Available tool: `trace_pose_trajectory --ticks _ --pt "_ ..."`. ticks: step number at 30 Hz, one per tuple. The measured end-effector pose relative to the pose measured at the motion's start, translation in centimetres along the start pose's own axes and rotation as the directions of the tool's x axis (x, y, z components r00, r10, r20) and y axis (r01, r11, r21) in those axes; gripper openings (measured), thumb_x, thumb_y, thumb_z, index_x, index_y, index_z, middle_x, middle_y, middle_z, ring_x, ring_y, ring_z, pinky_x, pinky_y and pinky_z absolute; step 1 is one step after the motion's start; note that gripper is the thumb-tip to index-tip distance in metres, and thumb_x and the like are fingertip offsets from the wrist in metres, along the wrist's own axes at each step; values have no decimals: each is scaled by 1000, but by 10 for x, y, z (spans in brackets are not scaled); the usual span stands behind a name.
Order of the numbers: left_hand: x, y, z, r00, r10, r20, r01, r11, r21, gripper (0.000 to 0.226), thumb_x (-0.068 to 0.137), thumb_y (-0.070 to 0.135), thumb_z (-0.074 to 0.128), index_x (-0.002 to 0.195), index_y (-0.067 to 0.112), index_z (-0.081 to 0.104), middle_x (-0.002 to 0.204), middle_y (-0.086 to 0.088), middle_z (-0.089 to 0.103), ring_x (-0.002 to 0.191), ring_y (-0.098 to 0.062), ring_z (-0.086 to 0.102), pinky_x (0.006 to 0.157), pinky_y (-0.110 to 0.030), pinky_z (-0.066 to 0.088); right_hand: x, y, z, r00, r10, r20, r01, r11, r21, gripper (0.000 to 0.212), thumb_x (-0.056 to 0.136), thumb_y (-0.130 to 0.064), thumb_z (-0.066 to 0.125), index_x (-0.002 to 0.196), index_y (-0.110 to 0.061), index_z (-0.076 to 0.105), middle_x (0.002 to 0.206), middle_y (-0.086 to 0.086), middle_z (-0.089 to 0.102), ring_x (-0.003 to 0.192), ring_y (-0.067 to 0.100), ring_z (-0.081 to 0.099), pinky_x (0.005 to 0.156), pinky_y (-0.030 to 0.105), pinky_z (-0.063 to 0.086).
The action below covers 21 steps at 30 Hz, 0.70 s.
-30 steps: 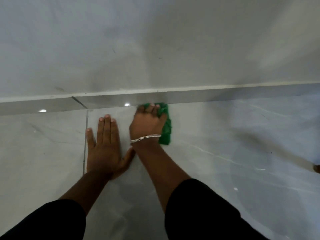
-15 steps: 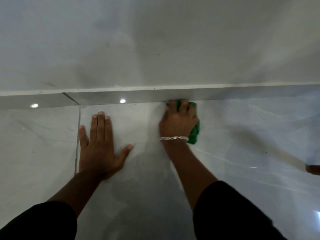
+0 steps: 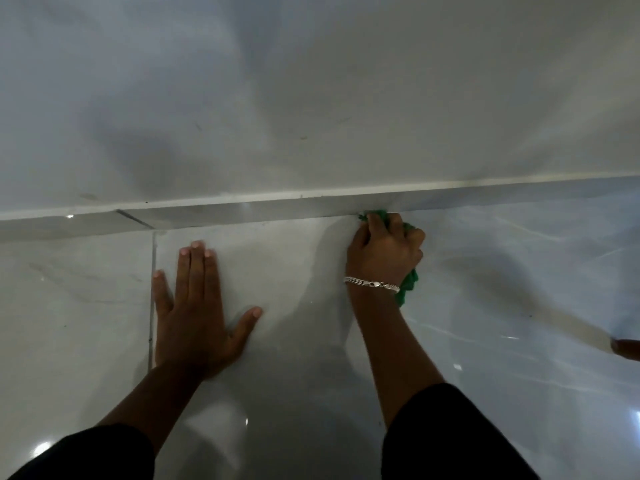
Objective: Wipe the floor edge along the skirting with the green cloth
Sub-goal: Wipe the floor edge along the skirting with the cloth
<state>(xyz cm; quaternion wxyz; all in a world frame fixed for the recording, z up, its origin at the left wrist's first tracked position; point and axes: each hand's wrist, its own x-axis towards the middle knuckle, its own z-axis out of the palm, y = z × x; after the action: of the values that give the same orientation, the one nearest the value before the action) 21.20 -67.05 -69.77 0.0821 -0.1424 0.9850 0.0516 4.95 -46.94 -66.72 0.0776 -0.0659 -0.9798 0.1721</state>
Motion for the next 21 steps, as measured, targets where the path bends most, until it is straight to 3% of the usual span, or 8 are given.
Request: trace_pose_trajectory --ticks 4,8,10,12,15,17,21 --pt "0 1 -3 1000 -9 21 9 1000 -9 109 82 78 28 158 5 3 169 -18 5 157 -31 2 122 -63 6 -28 -29 3 988 -153 2 153 984 89 16 75 -14 75 91 -12 77 106 14 73 83 40 60 67 39 49" --pt "0 2 -6 999 -1 45 1 1000 -18 107 83 77 26 158 3 5 169 -18 4 157 -31 0 121 -65 6 -16 4 -4 952 -303 -37 305 948 91 16 78 -22 75 91 -12 78 102 12 75 86 39 63 71 38 49" --pt "0 3 -8 999 -1 41 2 1000 -19 107 83 77 25 158 2 7 168 -19 6 157 -32 3 121 -65 6 -7 27 -9 969 -241 -62 246 964 102 19 80 -21 75 93 -8 77 101 14 75 86 38 64 77 37 47" --pt "0 3 -9 999 -2 47 2 1000 -11 107 83 77 26 157 1 8 168 -20 7 157 -33 4 121 -65 7 -4 35 -11 994 -76 -79 90 980 179 24 76 -18 79 96 -5 76 98 21 71 84 38 63 75 35 48" --pt "0 -2 -4 999 -1 32 2 1000 -11 108 83 77 27 158 3 5 169 -18 5 157 -31 2 120 -66 8 -15 2 -2 996 49 -76 -27 963 267 22 76 -13 76 96 -5 74 91 25 58 83 39 56 71 39 49" --pt "1 -2 -2 1000 0 25 1 1000 -20 109 82 78 26 158 4 3 169 -17 3 157 -30 0 121 -66 7 -31 -35 11 998 -25 -55 37 970 239 14 78 -12 70 91 -4 73 86 22 59 81 38 55 69 40 48" --pt "0 -1 -4 1000 5 17 -5 1000 -17 108 83 76 29 158 3 5 169 -18 5 157 -31 3 120 -67 8 -44 -52 12 920 -392 25 383 908 173 18 75 -12 71 93 -9 73 84 19 62 75 37 56 62 40 49"
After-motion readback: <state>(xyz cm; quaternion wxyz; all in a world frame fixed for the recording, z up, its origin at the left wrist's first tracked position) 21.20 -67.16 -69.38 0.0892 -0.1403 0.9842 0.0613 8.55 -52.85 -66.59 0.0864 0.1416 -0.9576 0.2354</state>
